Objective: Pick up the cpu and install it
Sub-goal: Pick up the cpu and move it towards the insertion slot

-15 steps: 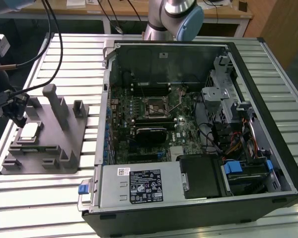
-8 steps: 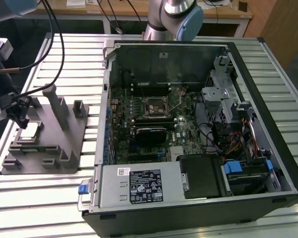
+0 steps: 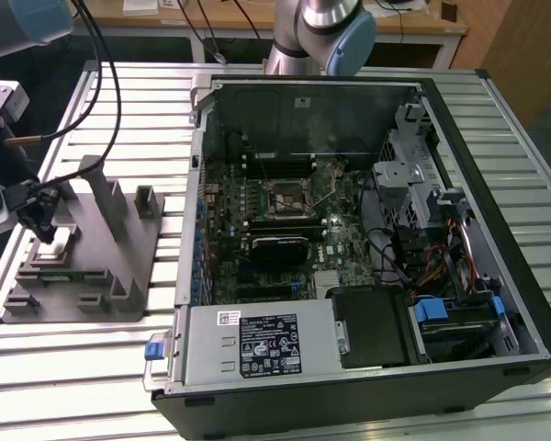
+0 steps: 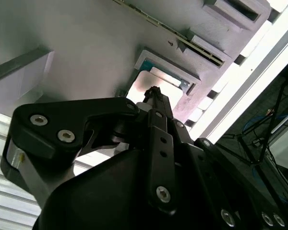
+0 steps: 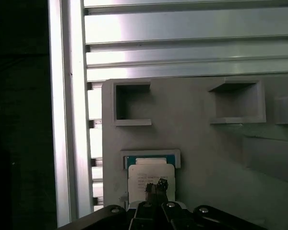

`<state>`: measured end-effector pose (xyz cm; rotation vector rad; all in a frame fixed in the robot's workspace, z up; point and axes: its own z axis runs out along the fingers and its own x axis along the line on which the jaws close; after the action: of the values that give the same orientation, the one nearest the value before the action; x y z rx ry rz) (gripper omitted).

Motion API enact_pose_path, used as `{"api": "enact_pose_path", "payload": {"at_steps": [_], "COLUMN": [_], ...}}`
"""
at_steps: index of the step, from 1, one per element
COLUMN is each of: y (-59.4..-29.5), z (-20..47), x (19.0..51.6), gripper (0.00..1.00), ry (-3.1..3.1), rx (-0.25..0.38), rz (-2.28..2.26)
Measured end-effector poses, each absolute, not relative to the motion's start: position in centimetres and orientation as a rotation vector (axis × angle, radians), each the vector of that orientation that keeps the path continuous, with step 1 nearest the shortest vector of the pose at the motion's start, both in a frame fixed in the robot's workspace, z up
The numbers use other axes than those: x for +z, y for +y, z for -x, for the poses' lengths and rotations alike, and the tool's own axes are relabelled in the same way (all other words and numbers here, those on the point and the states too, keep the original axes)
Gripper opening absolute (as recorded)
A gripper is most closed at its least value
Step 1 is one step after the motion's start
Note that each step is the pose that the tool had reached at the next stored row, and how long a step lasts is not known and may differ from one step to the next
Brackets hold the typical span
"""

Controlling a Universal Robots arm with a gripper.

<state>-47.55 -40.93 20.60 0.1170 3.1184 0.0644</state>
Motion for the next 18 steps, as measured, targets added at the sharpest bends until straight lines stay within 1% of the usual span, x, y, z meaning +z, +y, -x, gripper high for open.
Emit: {"api": "enact_pose_path", "payload": {"at_steps": [9,11,12,13,14,16,17,18], "y": [-40.92,-40.92,-40.92,-40.92,-40.92,-40.92,-40.92,-40.92], "z": [47.61,47.61,47.61,47.61,47.61,47.62,47.62,47.62], "x": [20.37,20.37,20.37,20.37,20.37,20.37,20.37,20.37], "gripper": [0.11,0.23,0.23,0.29,0.29,0.41,0.41,0.47], "ry": [3.118,3.118,3.118,3.118,3.118,3.118,3.118,3.118], "rx": [0.064,0.064,0.064,0.064,0.064,0.064,0.064,0.064], "rz": [-0.117,-0.117,-0.117,-0.117,-0.117,-0.117,-0.117,-0.117]}}
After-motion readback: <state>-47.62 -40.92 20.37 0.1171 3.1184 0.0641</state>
